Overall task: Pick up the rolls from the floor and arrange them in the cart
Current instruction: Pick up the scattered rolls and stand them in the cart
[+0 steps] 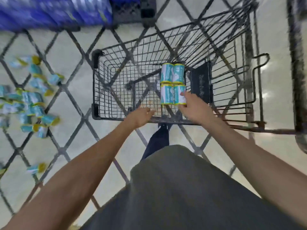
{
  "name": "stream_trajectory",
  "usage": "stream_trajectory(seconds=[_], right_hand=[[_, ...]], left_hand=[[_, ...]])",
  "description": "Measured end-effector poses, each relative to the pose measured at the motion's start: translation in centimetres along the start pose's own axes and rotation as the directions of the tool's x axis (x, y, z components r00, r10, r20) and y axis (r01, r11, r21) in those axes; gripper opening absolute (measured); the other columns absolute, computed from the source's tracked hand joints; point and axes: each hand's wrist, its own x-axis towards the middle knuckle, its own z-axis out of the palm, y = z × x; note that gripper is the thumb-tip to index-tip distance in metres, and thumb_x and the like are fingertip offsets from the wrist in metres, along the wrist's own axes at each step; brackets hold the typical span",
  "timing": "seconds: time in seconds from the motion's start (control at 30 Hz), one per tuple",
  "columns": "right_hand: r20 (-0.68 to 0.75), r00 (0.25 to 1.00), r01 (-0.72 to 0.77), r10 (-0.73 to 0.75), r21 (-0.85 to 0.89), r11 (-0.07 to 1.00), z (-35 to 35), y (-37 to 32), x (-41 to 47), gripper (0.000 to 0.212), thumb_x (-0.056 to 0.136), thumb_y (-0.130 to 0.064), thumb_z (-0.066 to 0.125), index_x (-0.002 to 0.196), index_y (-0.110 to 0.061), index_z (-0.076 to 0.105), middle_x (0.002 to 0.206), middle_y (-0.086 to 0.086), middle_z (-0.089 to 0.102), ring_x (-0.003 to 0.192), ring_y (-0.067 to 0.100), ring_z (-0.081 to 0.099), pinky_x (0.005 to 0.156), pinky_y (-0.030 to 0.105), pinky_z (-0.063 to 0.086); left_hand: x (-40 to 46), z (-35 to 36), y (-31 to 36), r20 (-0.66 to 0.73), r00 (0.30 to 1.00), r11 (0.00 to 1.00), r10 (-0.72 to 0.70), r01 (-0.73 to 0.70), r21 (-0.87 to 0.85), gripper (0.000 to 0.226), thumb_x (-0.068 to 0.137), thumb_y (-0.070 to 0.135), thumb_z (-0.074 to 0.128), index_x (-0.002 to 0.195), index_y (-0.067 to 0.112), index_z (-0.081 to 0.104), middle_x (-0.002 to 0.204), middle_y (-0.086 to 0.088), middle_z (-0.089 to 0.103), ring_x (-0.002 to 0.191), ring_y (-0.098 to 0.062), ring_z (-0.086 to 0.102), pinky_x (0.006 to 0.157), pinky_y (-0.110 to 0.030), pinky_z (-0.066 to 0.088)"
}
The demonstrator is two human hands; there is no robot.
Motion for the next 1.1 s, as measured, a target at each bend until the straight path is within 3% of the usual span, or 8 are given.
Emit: stream_trajectory(seconds=[0.1, 0.17, 0.23, 0.33, 0.5, 0.63, 0.9, 1.1], right_hand=[[-0.049, 0.997, 0.034, -0.052, -0.309, 0.951, 2.1, -0.1, -4.3, 0.055, 0.098, -0.054, 0.046, 0.142, -0.02, 0.046, 0.126, 0.018, 0.061, 0.109, 0.04, 0.063, 0.089, 0.049, 0.054], [-0.055, 0.998, -0.004, -0.022, -0.419, 0.908, 3.8, 0.5, -6.6, 0.057, 0.097, -0.061, 0.039, 0.139, -0.023, 0.047, 0.128, 0.016, 0.062, 0.114, 0.038, 0.063, 0.096, 0.051, 0.05], [-0.022, 0.998, -0.062, 0.059, -0.463, 0.884, 5.1, 1.4, -9.0, 0.064, 0.097, -0.069, 0.032, 0.145, -0.029, 0.043, 0.142, 0.012, 0.056, 0.129, 0.036, 0.055, 0.11, 0.059, 0.036], [-0.026, 0.995, -0.092, 0.092, -0.52, 0.849, 6.1, 3.3, -11.2, 0.068, 0.097, -0.072, 0.026, 0.155, -0.037, 0.03, 0.157, 0.006, 0.043, 0.144, 0.034, 0.04, 0.116, 0.069, 0.019], [-0.036, 0.976, -0.204, 0.215, -0.498, 0.843, 5.6, 4.3, -10.7, 0.067, 0.097, -0.074, 0.019, 0.157, -0.044, 0.02, 0.165, 0.004, 0.031, 0.151, 0.037, 0.026, 0.119, 0.07, 0.006], [-0.104, 0.965, -0.26, 0.24, -0.468, 0.844, 7.1, 4.1, -9.9, 0.066, 0.098, -0.074, 0.01, 0.153, -0.044, 0.029, 0.161, 0.006, 0.037, 0.148, 0.044, 0.027, 0.115, 0.075, 0.0], [-0.26, 0.937, -0.333, 0.234, -0.46, 0.823, 11.1, 1.2, -10.0, 0.05, 0.105, -0.06, 0.013, 0.135, -0.04, 0.048, 0.141, 0.008, 0.056, 0.135, 0.048, 0.041, 0.107, 0.085, 0.004], [-0.277, 0.927, -0.352, 0.251, -0.421, 0.836, 13.5, -2.4, -10.9, 0.045, 0.106, -0.059, 0.017, 0.127, -0.041, 0.052, 0.139, 0.005, 0.056, 0.136, 0.046, 0.039, 0.106, 0.086, 0.0]], left_hand=[[-2.7, 3.2, -2.8, -0.068, 0.998, 0.981, 0.008, 0.005, 0.194, 0.086, 0.092, 0.078, 0.011, 0.129, 0.018, 0.06, 0.133, -0.013, 0.06, 0.123, -0.034, 0.056, 0.107, -0.053, 0.041], [-3.9, 4.5, -4.0, -0.173, 0.983, 0.962, 0.057, -0.008, 0.271, 0.078, 0.094, 0.075, 0.013, 0.128, 0.02, 0.056, 0.126, -0.014, 0.063, 0.118, -0.034, 0.058, 0.106, -0.055, 0.039], [-4.9, 5.5, -4.6, -0.24, 0.966, 0.954, 0.1, -0.025, 0.299, 0.063, 0.1, 0.066, 0.02, 0.132, 0.023, 0.051, 0.127, -0.013, 0.061, 0.12, -0.034, 0.056, 0.103, -0.055, 0.039], [-5.3, 5.9, -5.9, -0.285, 0.954, 0.953, 0.096, -0.006, 0.303, 0.057, 0.099, 0.066, 0.02, 0.14, 0.034, 0.044, 0.138, -0.006, 0.057, 0.129, -0.033, 0.05, 0.107, -0.062, 0.034], [-4.5, 4.7, -8.8, -0.297, 0.955, 0.973, -0.01, 0.078, 0.217, 0.061, 0.098, 0.072, 0.023, 0.13, 0.031, 0.055, 0.134, -0.013, 0.06, 0.135, -0.039, 0.042, 0.113, -0.068, 0.024], [-3.6, 4.0, -11.1, -0.328, 0.945, 0.982, 0.014, 0.05, 0.184, 0.056, 0.095, 0.076, 0.023, 0.098, 0.032, 0.058, 0.096, -0.005, 0.066, 0.12, -0.031, 0.056, 0.113, -0.067, 0.024], [-3.5, 3.9, -14.0, -0.385, 0.922, 0.987, 0.041, 0.024, 0.162, 0.062, 0.093, 0.077, 0.03, 0.118, 0.033, 0.066, 0.103, -0.005, 0.071, 0.113, -0.029, 0.061, 0.115, -0.066, 0.02], [-5.0, 3.9, -18.0, -0.391, 0.919, 0.992, 0.05, 0.002, 0.13, 0.055, 0.092, 0.078, 0.032, 0.102, 0.037, 0.067, 0.09, -0.001, 0.071, 0.103, -0.028, 0.064, 0.114, -0.066, 0.017]])
